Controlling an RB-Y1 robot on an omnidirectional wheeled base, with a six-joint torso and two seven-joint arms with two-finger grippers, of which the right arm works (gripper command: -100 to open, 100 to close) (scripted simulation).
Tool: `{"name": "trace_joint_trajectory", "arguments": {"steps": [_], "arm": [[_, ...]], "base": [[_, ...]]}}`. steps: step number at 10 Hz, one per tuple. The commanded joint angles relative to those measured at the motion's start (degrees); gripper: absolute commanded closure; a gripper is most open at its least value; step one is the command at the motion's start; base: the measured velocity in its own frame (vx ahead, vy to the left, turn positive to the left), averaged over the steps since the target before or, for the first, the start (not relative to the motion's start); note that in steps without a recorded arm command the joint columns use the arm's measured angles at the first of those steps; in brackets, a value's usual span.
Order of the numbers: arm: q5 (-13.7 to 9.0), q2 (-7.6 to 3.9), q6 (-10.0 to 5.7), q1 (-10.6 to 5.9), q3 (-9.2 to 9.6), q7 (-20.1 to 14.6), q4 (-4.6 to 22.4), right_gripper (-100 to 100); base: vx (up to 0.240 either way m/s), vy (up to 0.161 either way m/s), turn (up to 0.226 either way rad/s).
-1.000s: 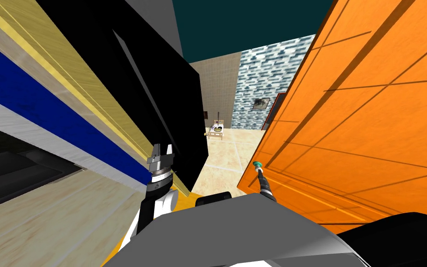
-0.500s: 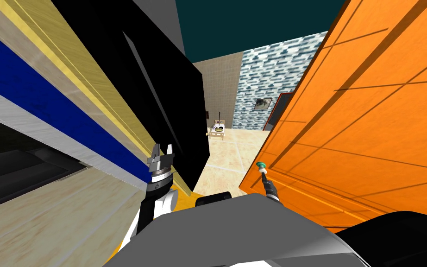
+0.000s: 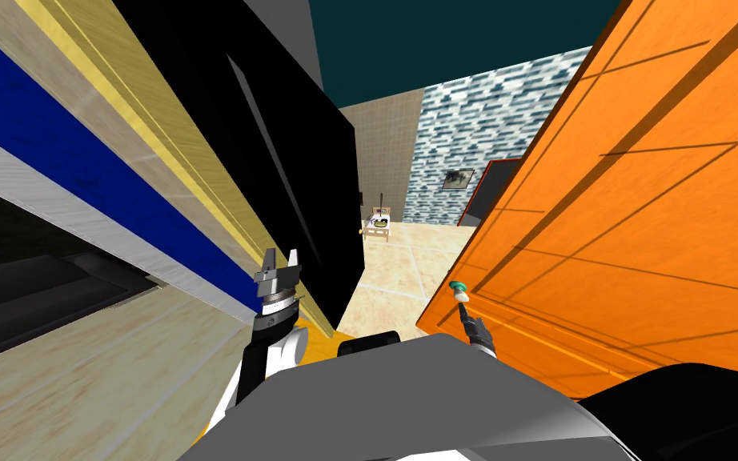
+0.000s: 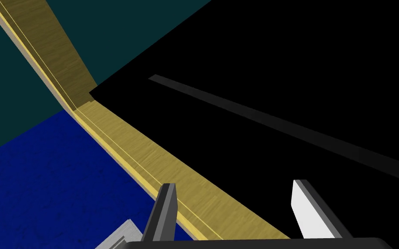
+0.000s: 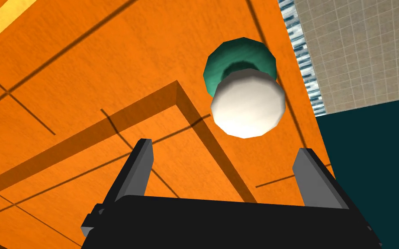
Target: Push the door open
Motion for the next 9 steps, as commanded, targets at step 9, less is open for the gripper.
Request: {"name": "trace_joint_trajectory", "arguments": {"steps": [9], "arm": [[2.7,-2.75,-2.77,3.3,-3.3,13.6,3.3,-100]], "base": [[0.015,0.06,0.024]]}}
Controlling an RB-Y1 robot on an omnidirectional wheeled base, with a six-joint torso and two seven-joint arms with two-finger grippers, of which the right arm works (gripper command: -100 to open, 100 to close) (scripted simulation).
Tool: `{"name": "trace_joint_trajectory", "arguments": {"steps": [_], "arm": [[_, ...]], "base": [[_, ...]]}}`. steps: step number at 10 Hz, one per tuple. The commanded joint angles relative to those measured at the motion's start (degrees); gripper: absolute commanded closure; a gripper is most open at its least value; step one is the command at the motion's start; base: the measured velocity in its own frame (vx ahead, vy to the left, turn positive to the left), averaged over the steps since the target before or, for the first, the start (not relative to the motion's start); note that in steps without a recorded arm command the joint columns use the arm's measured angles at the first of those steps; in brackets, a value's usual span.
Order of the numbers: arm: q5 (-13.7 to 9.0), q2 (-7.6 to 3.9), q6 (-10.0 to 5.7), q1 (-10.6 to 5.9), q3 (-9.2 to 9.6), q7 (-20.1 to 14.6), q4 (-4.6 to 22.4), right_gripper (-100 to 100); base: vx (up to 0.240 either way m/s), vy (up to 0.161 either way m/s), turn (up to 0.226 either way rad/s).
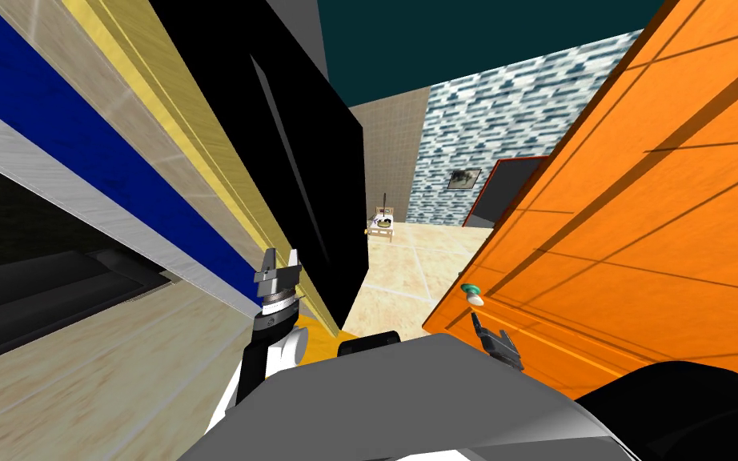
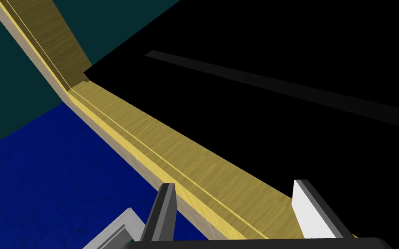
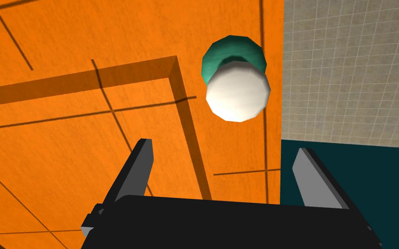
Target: Push the door open
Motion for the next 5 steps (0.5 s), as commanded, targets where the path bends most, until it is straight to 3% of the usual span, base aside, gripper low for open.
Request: {"name": "trace_joint_trajectory", "arguments": {"steps": [1,5], "arm": [[0.6,-0.5,-0.69,0.53,-0.66,2.9,0.9,-100],[1.5,-1.48,-1.68,1.77,-1.85,7.6,2.1,-100]], "base": [[0.013,0.081,0.035],[0.015,0.086,0.022]]}}
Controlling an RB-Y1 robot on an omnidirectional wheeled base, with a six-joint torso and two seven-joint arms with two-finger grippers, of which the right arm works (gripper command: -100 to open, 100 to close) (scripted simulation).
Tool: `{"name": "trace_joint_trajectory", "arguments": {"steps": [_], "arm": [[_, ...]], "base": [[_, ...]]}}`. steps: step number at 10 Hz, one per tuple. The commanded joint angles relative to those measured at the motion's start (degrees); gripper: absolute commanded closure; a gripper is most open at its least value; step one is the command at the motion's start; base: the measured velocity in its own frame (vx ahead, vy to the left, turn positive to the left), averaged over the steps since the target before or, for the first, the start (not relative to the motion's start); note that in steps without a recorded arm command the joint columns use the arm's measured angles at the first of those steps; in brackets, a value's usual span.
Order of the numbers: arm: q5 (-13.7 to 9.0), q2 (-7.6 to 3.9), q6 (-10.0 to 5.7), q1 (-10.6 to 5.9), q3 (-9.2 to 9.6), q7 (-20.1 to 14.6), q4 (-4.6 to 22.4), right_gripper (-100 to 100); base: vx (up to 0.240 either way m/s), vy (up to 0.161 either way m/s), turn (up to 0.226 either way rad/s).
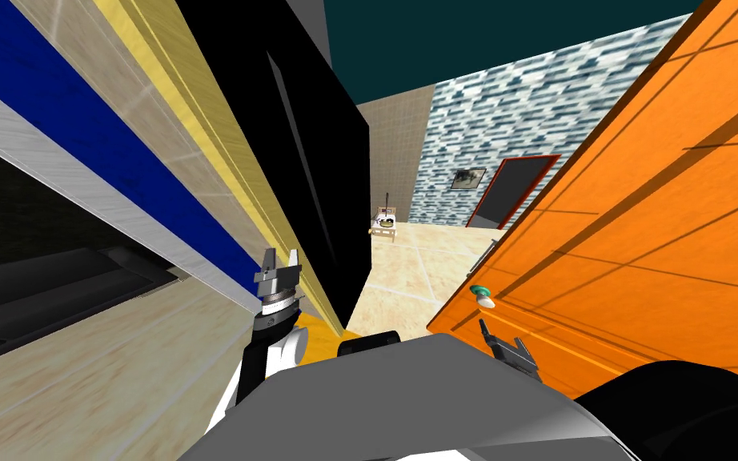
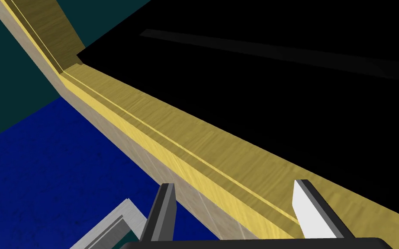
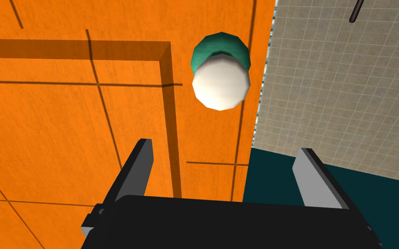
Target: Push the door open
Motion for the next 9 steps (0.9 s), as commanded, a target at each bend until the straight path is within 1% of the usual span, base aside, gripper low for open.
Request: {"name": "trace_joint_trajectory", "arguments": {"steps": [1,2,3,8,9], "arm": [[0.3,-0.17,0.09,0.83,-0.45,1.7,-0.6,-100],[0.2,-0.12,-0.14,0.41,-0.27,1.0,-0.2,-100],[0.0,-0.24,0.35,-0.05,-0.64,1.5,0.0,-100],[-0.5,-0.58,1.56,-1.46,-1.56,2.2,0.6,-100],[-0.4,-0.57,1.26,-1.36,-1.43,2.0,0.6,-100]], "base": [[0.005,0.074,0.017],[0.005,0.034,-0.003],[0.063,-0.067,0.04],[0.133,-0.147,0.05],[0.062,-0.071,0.022]]}}
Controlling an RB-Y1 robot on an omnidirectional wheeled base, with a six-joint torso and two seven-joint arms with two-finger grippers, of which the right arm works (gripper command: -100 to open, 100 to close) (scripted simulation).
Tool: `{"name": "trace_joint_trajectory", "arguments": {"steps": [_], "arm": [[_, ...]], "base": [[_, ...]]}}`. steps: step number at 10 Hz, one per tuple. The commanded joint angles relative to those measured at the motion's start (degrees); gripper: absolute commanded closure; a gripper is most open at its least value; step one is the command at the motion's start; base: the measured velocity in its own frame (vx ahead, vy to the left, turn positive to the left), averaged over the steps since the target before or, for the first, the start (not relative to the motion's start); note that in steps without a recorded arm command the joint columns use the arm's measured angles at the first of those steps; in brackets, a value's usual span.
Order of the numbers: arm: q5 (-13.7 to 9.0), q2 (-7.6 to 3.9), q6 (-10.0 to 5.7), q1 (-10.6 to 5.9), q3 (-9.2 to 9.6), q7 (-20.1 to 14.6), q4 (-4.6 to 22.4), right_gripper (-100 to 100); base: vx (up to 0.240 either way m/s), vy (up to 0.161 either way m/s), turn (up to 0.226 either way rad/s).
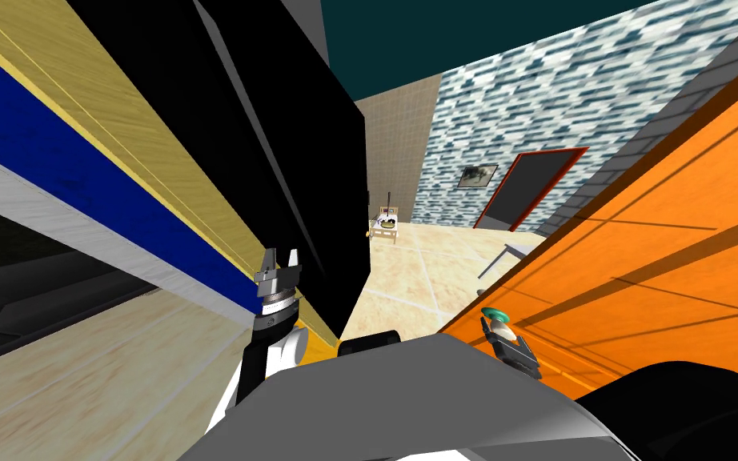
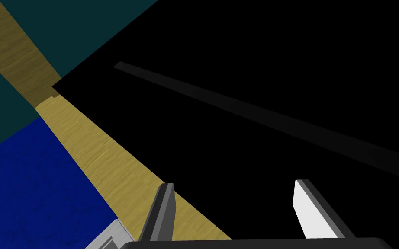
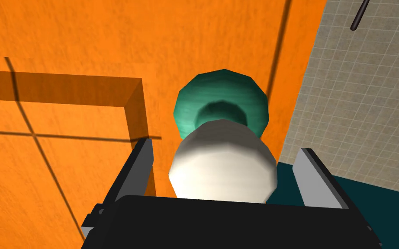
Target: Push the door open
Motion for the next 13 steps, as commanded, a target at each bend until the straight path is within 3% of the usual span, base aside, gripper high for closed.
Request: {"name": "trace_joint_trajectory", "arguments": {"steps": [1,6,13], "arm": [[0.0,0.02,-0.13,0.02,0.03,-0.1,0.1,100],[0.0,0.02,-0.13,0.02,0.03,-0.1,0.1,100],[-2.1,0.34,0.25,-1.74,1.73,-8.6,0.7,100]], "base": [[-0.007,0.007,-0.014],[-0.013,0.012,-0.002],[-0.007,-0.03,-0.03]]}}
